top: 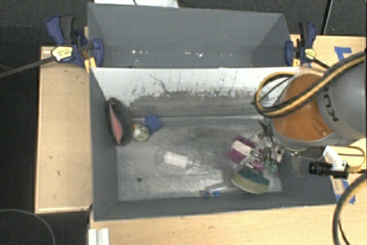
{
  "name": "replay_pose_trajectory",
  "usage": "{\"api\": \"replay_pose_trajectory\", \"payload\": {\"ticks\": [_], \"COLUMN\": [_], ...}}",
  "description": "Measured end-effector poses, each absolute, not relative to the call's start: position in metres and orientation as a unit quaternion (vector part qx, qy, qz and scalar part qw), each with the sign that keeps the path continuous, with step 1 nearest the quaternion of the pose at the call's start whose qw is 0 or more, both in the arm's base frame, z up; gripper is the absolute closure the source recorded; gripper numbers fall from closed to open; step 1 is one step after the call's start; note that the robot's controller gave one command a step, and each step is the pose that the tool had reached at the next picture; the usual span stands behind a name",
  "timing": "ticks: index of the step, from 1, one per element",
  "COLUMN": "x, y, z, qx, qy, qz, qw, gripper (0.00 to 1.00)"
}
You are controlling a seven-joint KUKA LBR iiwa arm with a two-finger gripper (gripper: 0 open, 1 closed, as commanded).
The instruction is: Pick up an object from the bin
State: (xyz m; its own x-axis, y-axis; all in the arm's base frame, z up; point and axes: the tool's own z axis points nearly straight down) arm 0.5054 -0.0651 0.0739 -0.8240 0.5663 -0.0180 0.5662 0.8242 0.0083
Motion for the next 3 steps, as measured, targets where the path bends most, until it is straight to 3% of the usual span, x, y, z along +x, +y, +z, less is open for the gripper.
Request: {"api": "replay_pose_trajectory", "payload": {"ticks": [1,2,3], "x": [0.508,0.509,0.509], "y": [-0.065,-0.066,-0.066], "z": [0.075,0.076,0.095], "qx": [0.294,0.292,0.288], "qy": [0.956,0.956,0.958], "qz": [0.001,0.000,0.000], "qw": [0.006,0.007,0.002], "gripper": [0.00,1.00,1.00]}}
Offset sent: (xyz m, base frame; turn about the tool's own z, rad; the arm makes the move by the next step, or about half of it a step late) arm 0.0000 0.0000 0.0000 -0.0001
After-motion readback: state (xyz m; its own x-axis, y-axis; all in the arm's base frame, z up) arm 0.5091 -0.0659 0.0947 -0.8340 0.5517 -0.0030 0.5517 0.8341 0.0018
